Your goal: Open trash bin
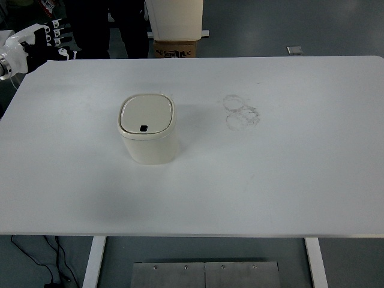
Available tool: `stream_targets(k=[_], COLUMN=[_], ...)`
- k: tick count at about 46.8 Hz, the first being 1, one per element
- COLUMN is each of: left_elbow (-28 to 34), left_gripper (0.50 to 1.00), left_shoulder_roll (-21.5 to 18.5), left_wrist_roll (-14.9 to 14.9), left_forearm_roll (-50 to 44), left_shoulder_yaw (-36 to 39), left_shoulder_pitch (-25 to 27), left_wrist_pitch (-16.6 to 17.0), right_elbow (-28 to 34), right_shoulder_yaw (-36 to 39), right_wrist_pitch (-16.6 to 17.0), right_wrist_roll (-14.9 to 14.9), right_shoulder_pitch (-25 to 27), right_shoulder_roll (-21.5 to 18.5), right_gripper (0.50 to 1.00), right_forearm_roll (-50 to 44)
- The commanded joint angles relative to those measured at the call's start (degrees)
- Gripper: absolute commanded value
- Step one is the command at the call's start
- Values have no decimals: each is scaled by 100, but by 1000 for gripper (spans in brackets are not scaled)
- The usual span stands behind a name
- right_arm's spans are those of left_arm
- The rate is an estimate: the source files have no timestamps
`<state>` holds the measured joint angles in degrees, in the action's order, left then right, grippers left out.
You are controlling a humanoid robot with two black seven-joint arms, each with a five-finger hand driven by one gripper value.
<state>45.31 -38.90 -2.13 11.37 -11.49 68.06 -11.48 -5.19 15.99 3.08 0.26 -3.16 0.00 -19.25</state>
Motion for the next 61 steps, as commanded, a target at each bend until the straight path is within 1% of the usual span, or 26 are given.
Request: stream_targets(k=[1,7,15,18,22,26,29,35,37,44,48,55,61], left_elbow=[39,180,207,207,215,207,215,207,207,242,548,1304,1499], left_gripper=[1000,1000,1000,1000,1000,1000,1000,1000,1000,1000,1000,1000,1000], left_shoulder_roll=[14,75,365,470,629,831,945,1103,1121,1297,1271,1200,1235], left_wrist_roll=[107,116,160,160,195,353,537,1047,1100,1100,1100,1109,1127], left_forearm_roll=[110,313,726,787,814,805,814,805,814,814,805,708,647], left_shoulder_yaw=[252,674,1175,1289,1544,1869,2010,2142,2186,2502,2687,3144,3399], left_shoulder_pitch=[243,691,1192,1341,1570,1816,1965,2124,2159,2317,2449,2993,3222], left_wrist_pitch=[-30,-206,-460,-610,-672,-689,-724,-1084,-1111,-1111,-1111,-1120,-1146], right_elbow=[0,0,0,0,0,0,0,0,0,0,0,0,0], right_shoulder_yaw=[1,1,1,1,1,1,1,1,1,1,1,1,1], right_wrist_pitch=[0,0,0,0,0,0,0,0,0,0,0,0,0], right_wrist_roll=[1,1,1,1,1,1,1,1,1,1,1,1,1], right_shoulder_pitch=[0,0,0,0,0,0,0,0,0,0,0,0,0], right_shoulder_roll=[0,0,0,0,0,0,0,0,0,0,0,0,0], right_gripper=[991,991,991,991,991,991,991,991,991,991,991,991,991], right_forearm_roll=[0,0,0,0,0,0,0,0,0,0,0,0,0])
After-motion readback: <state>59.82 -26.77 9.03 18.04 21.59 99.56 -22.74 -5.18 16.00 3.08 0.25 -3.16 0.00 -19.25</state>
